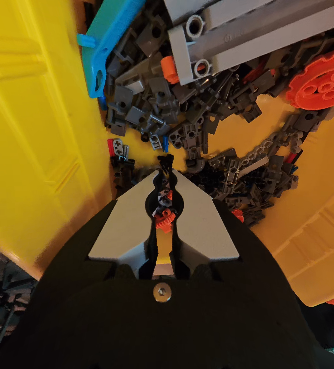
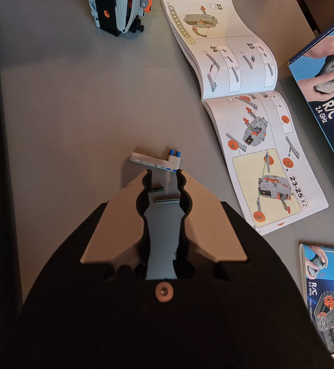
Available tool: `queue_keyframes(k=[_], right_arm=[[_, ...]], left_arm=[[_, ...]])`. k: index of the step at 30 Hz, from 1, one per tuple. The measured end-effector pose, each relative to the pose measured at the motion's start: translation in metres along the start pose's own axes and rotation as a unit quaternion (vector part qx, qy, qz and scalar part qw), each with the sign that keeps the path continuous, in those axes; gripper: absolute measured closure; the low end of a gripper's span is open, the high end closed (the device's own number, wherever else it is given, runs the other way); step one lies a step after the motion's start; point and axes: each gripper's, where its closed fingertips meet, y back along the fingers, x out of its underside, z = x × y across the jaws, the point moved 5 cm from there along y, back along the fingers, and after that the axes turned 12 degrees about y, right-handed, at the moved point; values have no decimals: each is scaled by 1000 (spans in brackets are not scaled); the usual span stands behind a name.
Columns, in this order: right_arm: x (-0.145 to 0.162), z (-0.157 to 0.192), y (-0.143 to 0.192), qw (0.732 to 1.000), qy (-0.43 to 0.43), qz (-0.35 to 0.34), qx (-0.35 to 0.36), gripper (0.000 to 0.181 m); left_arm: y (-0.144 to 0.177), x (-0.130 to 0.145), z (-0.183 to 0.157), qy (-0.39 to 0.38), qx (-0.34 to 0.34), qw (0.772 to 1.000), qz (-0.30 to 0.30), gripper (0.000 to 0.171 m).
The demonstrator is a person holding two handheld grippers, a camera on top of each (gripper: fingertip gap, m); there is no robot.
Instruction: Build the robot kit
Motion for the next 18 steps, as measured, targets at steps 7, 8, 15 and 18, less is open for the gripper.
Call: queue_keyframes(k=[7,8,15,18], right_arm=[[0,0,0,1000,1,1,0,158],[0,0,0,1000,1,1,-1,158],[1,0,-1,1000,2,4,-1,158],[1,0,-1,1000,2,5,-1,158]], left_arm=[[0,-3,-2,-12,-10,1000,-4,170],[0,-4,-2,-15,-13,1000,-7,170],[-1,-6,-4,-33,-32,999,-10,169],[-4,-7,-3,-30,-35,999,-3,168]])
